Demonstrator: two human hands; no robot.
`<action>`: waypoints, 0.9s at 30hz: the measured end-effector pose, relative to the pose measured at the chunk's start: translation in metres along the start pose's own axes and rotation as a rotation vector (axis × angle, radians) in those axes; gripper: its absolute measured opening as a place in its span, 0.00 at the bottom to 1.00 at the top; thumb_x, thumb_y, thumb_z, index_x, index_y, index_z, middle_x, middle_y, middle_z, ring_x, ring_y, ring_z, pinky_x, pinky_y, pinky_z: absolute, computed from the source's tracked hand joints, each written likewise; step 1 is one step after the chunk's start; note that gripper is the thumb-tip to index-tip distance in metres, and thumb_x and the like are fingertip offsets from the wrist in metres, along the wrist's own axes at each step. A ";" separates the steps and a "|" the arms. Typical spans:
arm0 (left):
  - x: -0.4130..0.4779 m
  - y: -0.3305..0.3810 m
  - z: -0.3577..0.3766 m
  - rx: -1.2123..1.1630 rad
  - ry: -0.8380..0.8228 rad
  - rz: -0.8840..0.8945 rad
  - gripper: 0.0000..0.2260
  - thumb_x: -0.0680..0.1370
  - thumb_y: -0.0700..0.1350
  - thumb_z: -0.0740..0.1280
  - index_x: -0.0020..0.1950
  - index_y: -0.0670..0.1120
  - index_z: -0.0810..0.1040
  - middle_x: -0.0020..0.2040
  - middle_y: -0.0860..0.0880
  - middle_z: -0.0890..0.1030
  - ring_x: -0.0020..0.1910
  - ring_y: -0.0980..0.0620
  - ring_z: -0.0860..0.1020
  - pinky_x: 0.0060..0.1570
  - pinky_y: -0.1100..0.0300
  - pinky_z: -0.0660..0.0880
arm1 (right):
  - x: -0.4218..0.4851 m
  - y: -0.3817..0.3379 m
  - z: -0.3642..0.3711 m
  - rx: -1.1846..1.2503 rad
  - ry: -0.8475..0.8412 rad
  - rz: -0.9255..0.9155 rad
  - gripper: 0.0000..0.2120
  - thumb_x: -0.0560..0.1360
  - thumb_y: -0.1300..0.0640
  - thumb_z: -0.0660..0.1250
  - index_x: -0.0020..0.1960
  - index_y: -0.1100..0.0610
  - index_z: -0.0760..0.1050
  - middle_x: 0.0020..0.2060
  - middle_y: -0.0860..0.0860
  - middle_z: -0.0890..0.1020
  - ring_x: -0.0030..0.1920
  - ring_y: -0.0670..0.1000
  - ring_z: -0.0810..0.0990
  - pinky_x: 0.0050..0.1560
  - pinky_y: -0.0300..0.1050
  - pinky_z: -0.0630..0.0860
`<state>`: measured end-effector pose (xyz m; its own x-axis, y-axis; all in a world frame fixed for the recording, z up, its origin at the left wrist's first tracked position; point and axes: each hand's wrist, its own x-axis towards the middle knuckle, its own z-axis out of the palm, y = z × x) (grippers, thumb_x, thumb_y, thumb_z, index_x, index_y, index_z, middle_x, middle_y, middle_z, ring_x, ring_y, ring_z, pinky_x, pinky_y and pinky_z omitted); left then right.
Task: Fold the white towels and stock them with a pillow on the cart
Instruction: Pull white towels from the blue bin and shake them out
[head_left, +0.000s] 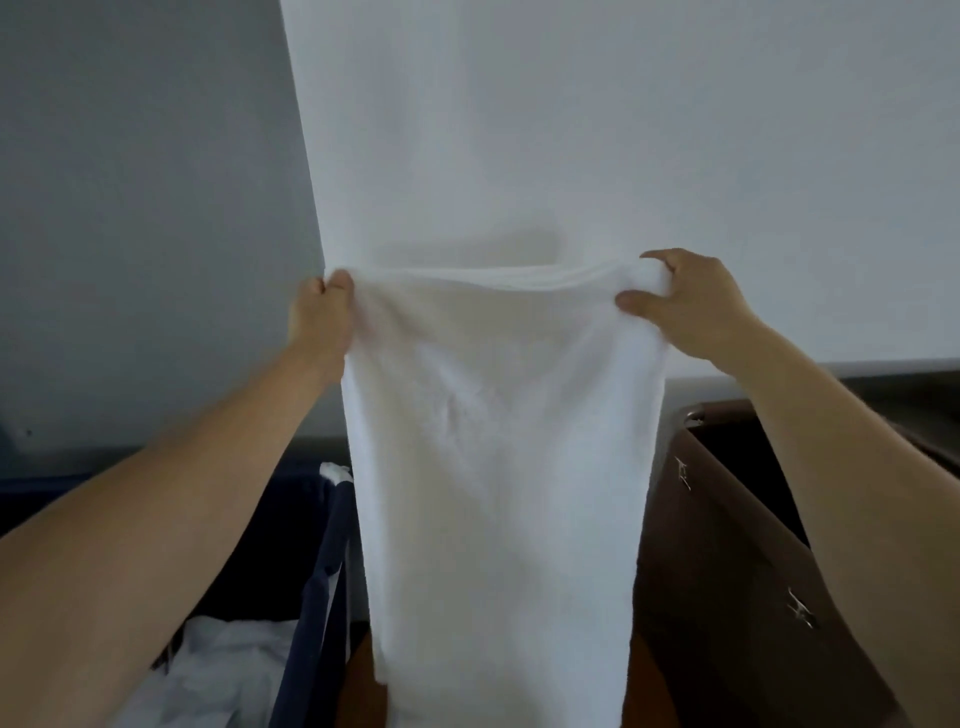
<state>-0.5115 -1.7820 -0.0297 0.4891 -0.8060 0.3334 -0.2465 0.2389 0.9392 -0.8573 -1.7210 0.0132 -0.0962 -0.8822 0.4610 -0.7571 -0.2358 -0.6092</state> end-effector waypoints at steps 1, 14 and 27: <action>0.002 -0.001 -0.001 -0.018 -0.019 0.010 0.09 0.82 0.49 0.59 0.45 0.46 0.71 0.37 0.52 0.68 0.35 0.54 0.67 0.33 0.58 0.65 | 0.001 -0.001 -0.003 -0.039 -0.014 0.010 0.25 0.73 0.51 0.75 0.67 0.59 0.75 0.60 0.57 0.79 0.60 0.59 0.77 0.62 0.55 0.74; 0.027 0.073 -0.009 0.088 -0.037 0.212 0.10 0.82 0.49 0.61 0.40 0.52 0.69 0.40 0.50 0.75 0.38 0.52 0.73 0.38 0.56 0.71 | 0.032 -0.014 -0.045 -0.002 0.253 0.025 0.15 0.73 0.47 0.74 0.56 0.52 0.79 0.44 0.49 0.80 0.49 0.56 0.79 0.52 0.53 0.78; -0.115 0.069 -0.096 0.035 -0.143 0.188 0.07 0.81 0.52 0.63 0.47 0.51 0.75 0.47 0.49 0.80 0.47 0.51 0.78 0.49 0.53 0.81 | -0.087 0.006 -0.081 0.263 -0.021 -0.068 0.08 0.73 0.56 0.75 0.43 0.51 0.75 0.28 0.51 0.83 0.24 0.42 0.77 0.35 0.43 0.71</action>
<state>-0.5041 -1.6212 0.0044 0.3087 -0.8183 0.4849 -0.3522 0.3752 0.8574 -0.9060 -1.6128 0.0216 -0.0355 -0.8685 0.4944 -0.5675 -0.3897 -0.7253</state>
